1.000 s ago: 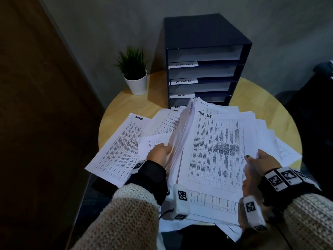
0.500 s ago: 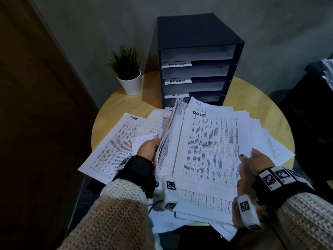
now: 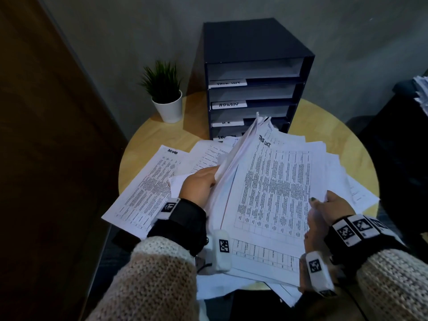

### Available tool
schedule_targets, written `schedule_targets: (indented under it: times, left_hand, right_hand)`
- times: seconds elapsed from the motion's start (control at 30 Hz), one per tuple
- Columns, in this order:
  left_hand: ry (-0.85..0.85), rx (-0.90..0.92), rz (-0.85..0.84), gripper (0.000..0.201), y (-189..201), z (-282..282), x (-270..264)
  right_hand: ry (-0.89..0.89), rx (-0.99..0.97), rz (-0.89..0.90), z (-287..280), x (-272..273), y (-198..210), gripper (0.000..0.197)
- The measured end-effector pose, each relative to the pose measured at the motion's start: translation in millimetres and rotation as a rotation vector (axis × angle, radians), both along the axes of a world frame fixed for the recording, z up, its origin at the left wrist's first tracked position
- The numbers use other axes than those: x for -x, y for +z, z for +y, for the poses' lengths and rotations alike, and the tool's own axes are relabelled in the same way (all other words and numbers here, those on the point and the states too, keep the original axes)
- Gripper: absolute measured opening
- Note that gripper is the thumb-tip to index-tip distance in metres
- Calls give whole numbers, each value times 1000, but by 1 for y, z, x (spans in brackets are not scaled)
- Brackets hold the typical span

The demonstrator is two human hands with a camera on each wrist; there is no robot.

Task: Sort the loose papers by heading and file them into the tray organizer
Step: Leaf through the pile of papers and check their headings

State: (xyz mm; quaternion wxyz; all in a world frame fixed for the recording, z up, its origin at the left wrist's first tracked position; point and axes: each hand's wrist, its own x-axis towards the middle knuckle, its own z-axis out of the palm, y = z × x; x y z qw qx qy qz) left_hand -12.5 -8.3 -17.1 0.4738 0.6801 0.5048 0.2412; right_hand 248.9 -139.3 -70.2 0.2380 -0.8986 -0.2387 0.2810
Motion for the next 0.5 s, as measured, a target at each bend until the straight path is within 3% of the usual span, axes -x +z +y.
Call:
schedule_targets:
  times: [0.1, 0.3, 0.37, 0.4, 0.5]
  left_hand:
    - [-86, 14, 15, 41, 4, 5, 5]
    - [-58, 239, 17, 8, -7, 0, -4]
    - [-7, 367, -61, 16, -13, -3, 0]
    - [49, 401, -91, 31, -15, -2, 4]
    - [245, 416, -135, 56, -6, -1, 15]
  right_hand:
    - [-17, -23, -6, -1, -1, 1, 24]
    - [-19, -48, 17, 1, 1, 5, 25]
    - [-27, -58, 33, 0, 2, 7, 23]
    - [-28, -53, 32, 0, 2, 7, 21]
    - [-44, -42, 41, -1, 2, 9, 26]
